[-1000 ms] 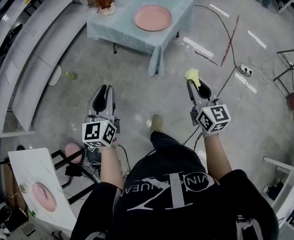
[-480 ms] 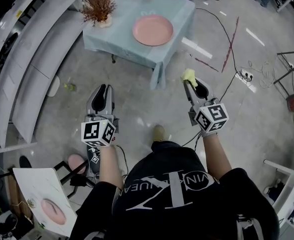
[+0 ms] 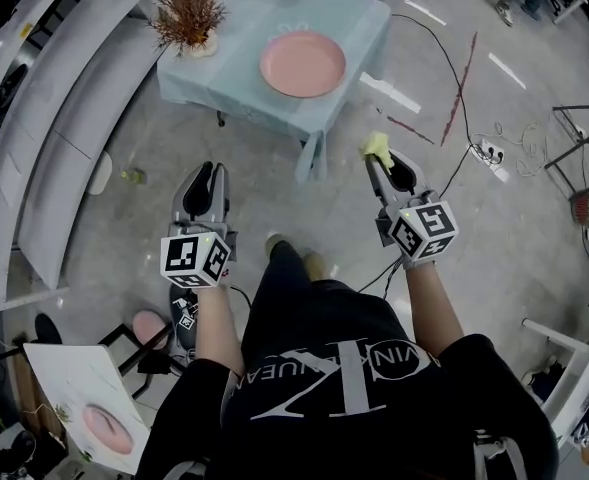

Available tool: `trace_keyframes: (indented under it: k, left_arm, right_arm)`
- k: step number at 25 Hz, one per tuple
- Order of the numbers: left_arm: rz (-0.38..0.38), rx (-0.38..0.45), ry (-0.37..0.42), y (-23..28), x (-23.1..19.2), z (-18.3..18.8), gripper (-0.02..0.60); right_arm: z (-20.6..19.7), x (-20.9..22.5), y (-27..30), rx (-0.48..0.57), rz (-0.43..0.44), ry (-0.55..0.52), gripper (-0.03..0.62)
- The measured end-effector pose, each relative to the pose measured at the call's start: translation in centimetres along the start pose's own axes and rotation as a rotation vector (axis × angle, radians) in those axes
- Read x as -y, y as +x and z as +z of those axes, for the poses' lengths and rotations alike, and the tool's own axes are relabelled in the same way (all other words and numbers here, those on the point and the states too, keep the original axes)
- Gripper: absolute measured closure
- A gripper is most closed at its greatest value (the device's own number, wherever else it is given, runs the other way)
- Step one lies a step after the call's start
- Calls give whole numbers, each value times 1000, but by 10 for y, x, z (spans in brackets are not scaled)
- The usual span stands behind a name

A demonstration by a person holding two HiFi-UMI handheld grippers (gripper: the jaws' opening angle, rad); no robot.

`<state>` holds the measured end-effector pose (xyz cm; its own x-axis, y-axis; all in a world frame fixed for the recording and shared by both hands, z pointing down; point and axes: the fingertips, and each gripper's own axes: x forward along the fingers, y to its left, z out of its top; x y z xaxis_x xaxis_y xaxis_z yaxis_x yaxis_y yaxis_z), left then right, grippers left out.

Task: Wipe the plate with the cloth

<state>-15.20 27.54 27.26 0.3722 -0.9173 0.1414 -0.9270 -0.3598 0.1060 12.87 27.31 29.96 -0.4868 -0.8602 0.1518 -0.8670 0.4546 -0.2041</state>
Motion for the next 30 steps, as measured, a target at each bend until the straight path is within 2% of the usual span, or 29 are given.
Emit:
trace_keyframes:
  k: [7, 13, 19, 30]
  left_arm:
    - [-22, -14, 5, 47, -21, 1, 581]
    - [-46, -12, -19, 122, -43, 8, 581]
    - [-74, -74, -39, 188, -59, -1, 581]
    - [-115, -170, -53, 282, -99, -26, 581]
  right_arm:
    - [0, 16, 38, -9, -10, 3, 502]
    - [10, 42, 98, -43, -2, -7, 502]
    - [14, 69, 162, -86, -3, 12, 502]
    - [-8, 98, 256, -205, 19, 13, 502]
